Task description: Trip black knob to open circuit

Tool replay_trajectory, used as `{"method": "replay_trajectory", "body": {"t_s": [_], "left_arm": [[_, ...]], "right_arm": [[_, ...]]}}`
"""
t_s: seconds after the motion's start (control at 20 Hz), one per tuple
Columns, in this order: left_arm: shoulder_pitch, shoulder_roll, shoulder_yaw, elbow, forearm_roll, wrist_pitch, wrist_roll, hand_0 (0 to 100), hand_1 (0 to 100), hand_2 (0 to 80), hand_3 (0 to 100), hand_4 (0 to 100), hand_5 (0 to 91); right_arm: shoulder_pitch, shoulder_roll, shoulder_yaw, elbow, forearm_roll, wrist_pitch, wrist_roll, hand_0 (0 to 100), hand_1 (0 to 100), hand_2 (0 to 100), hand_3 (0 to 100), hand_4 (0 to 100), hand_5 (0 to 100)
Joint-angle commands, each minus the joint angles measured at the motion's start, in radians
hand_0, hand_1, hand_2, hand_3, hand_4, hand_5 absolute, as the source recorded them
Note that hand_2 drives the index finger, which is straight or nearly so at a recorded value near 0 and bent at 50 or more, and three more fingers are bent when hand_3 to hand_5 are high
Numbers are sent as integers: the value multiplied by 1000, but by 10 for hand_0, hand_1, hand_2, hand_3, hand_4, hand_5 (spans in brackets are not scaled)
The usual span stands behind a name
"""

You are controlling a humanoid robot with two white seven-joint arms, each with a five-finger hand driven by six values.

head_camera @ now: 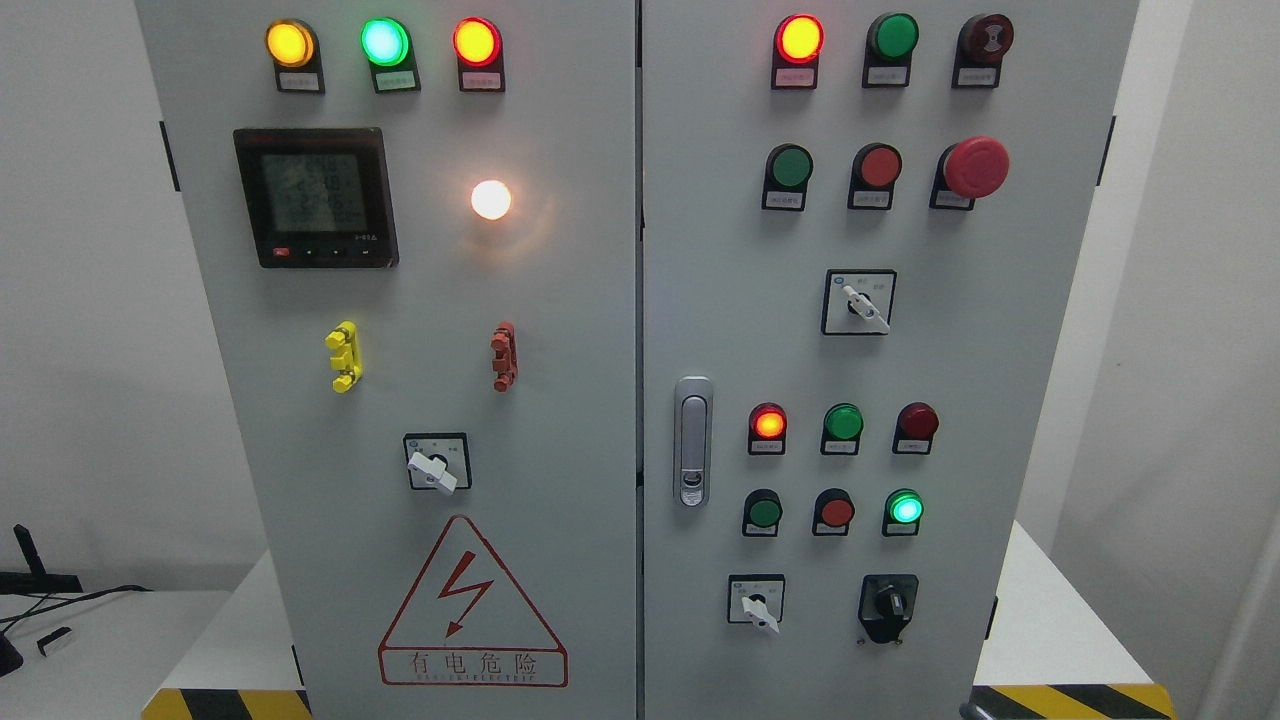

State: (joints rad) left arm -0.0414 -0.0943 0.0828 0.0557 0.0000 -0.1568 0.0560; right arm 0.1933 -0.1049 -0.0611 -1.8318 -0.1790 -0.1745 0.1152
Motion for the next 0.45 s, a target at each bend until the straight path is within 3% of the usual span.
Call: {"method": "replay_trajectory", "body": {"t_s": [0.0,0.4], "left_arm": [[0,1,0,1,-31,0,-1,120,389,0,0,0,0],[0,1,0,1,-31,0,-1,120,389,0,0,0,0]], "right_arm": [[64,-59,-6,-102,-42,-3,0,9,14,0,13,0,0],[78,-56,0,-113,-42,-3,0,17,22,0,42,0,0]]}}
